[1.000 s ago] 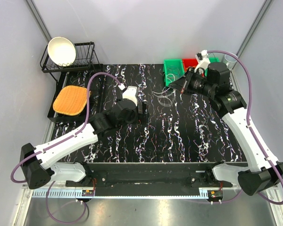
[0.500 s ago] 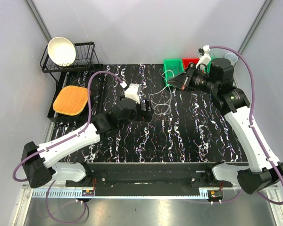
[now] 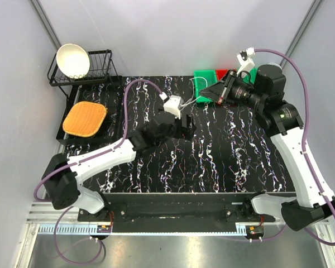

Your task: Untangle the cables

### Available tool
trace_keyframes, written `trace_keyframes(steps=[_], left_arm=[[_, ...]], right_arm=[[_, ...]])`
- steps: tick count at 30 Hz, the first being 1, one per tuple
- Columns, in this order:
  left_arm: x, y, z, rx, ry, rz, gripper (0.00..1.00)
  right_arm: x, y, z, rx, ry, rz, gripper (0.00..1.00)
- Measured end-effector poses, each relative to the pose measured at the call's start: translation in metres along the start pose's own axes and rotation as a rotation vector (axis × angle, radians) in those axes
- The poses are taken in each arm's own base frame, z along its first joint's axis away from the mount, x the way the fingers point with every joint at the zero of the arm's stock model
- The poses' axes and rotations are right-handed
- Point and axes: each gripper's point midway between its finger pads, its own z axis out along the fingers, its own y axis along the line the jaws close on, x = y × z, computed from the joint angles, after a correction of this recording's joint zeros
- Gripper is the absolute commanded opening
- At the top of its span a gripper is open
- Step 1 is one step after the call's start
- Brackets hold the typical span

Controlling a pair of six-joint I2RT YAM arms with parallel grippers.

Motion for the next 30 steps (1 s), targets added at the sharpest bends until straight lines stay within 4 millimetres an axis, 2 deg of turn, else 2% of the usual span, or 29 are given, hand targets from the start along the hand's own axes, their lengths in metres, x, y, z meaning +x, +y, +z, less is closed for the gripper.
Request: trace_keyframes(steps=[2, 4, 8, 18, 20, 26, 30], left_arm=[[-0.008, -0.005, 0.003, 0.008, -0.019, 0.006, 0.93], [-0.019, -0.008, 0.004, 0.013, -0.041, 0.010, 0.99], [-0.032, -0.008, 0.004, -0.005, -0.082, 0.017, 0.99], [-0.021, 0.024, 0.001, -0.158, -0.058, 0.058, 0.99], [-0.009, 0.038, -0.002, -0.206, -0.039, 0.069, 0.99], [0.068, 0.096, -0.025, -0.377, 0.122, 0.109, 0.99], [0.105, 0.121, -0.047, -0.429, 0.197, 0.108, 0.99]], right_arm=[[-0.002, 0.002, -0.001, -0.003, -0.003, -0.001, 0.00], [-0.004, 0.006, -0.004, -0.007, -0.006, -0.004, 0.00], [-0.007, 0.012, -0.007, -0.015, -0.014, -0.010, 0.00], [-0.013, 0.018, -0.014, -0.004, -0.027, -0.022, 0.00], [-0.020, 0.022, -0.018, 0.006, -0.044, -0.036, 0.00], [-0.054, 0.047, -0.030, -0.001, -0.131, -0.107, 0.00], [-0.072, 0.051, -0.031, 0.027, -0.177, -0.147, 0.00]])
